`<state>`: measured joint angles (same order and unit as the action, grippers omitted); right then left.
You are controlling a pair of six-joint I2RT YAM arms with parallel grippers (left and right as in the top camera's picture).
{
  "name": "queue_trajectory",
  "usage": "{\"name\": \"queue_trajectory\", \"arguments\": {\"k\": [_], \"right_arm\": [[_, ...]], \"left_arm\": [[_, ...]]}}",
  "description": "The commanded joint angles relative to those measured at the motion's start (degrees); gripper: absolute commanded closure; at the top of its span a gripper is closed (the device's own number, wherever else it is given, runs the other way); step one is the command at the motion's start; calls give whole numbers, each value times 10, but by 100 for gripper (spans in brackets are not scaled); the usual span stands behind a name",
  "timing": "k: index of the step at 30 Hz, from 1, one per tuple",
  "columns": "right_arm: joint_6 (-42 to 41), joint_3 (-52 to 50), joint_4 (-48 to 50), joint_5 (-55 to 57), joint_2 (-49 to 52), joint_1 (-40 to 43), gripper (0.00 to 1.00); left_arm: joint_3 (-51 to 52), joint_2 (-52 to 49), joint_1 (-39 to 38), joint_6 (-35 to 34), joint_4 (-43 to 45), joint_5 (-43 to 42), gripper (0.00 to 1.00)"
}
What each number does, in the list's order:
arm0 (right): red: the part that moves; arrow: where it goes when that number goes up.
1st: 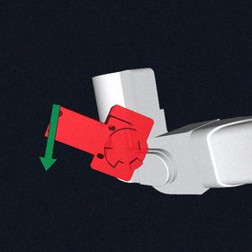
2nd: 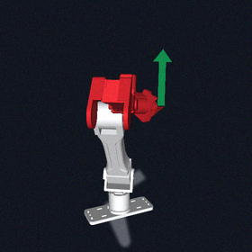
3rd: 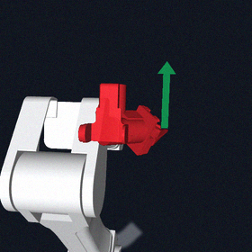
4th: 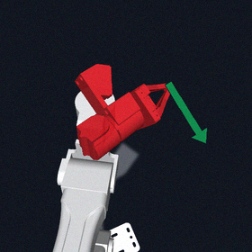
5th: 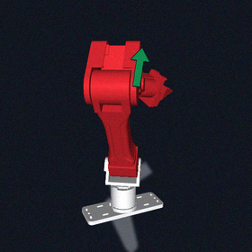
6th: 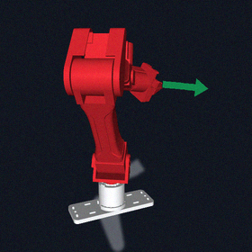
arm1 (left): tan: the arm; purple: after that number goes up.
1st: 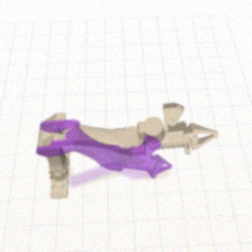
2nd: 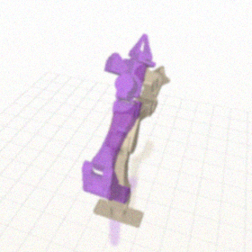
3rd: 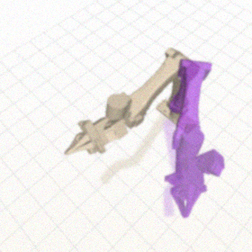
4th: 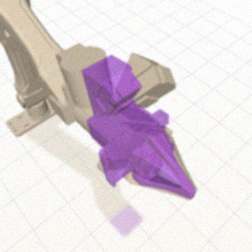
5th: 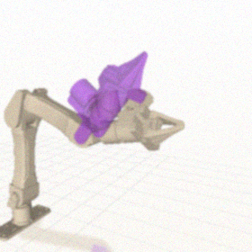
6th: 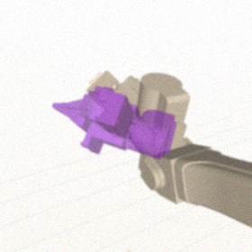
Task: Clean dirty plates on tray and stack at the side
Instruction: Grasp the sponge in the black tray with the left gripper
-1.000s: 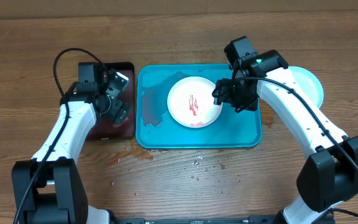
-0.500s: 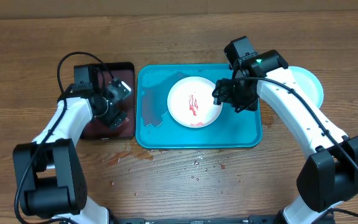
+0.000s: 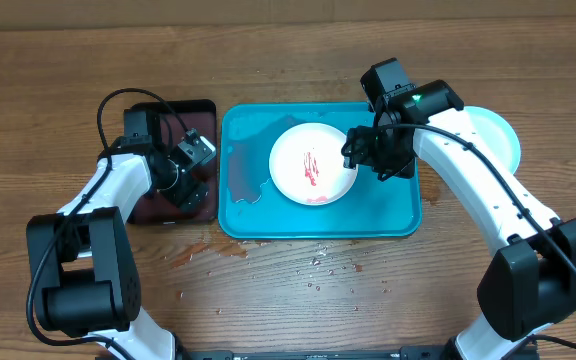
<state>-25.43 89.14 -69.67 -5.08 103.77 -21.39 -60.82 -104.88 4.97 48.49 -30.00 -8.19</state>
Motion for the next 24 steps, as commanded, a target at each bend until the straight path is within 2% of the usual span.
{"name": "queue_trajectory", "arguments": {"k": [1,7,12,18,24], "right_arm": [[0,9,3,5,-9,-1,25],[0,9,5,5,-9,-1,25],[0,9,6,5,-9,-1,25],[0,9,6,5,-9,-1,25],[0,9,6,5,-9,-1,25]], "left_arm": [[-19,-10,-1,-17,-1,-2,7],[-37,-2,-1,-35,-10,19,16],[-37,-2,-1,-36,-16,33,34],[-37,-2,-1,-37,-17,33,42],[-36,-2,-1,-38,-19,33,58]]}}
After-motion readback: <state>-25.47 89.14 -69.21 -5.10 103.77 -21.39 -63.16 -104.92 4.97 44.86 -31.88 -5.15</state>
